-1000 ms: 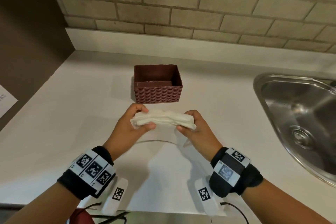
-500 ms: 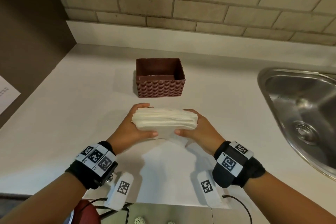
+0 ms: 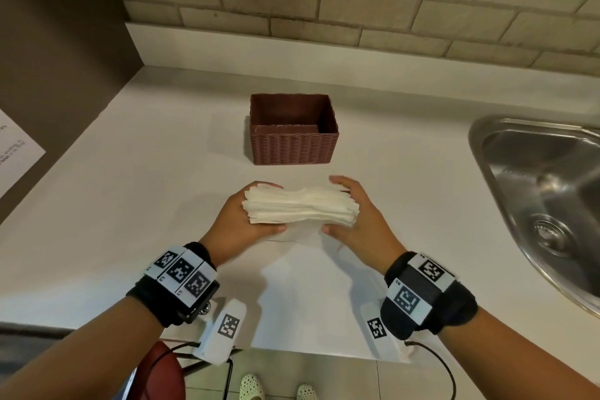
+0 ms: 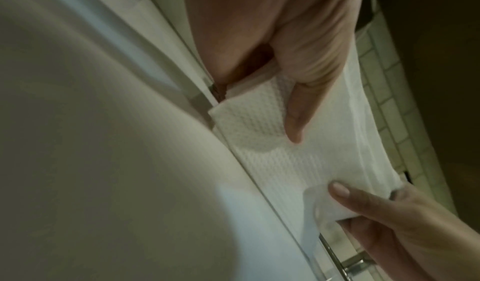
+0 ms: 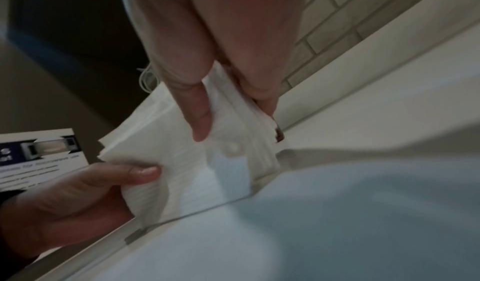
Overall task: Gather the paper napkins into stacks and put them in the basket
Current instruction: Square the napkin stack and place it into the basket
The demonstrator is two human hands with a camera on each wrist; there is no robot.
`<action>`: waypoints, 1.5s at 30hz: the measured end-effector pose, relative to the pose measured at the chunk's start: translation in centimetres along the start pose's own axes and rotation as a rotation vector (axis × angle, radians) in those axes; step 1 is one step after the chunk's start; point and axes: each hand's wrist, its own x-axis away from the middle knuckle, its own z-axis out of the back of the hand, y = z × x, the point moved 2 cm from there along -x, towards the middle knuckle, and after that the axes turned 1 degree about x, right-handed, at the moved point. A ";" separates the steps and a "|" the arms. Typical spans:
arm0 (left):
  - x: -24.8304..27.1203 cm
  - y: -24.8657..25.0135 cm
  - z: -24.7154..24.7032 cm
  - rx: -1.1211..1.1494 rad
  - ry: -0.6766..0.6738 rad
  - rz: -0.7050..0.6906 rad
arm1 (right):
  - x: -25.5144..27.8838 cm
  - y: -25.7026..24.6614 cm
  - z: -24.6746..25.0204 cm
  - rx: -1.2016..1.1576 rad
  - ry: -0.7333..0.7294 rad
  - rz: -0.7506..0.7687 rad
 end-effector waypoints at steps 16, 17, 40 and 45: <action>0.1 -0.2 -0.6 -0.044 0.001 0.029 | 0.2 -0.6 -1.1 0.605 -0.114 0.104; 0.1 -0.3 -0.4 -0.053 0.009 0.030 | 0.1 -0.6 -1.1 0.612 -0.114 0.088; 0.8 1.6 1.5 0.075 0.011 0.088 | -1.2 -0.8 -0.6 -0.194 -0.102 -0.198; -0.1 4.7 2.2 0.130 0.022 0.079 | -2.2 -3.6 -0.4 -0.433 -0.083 -0.295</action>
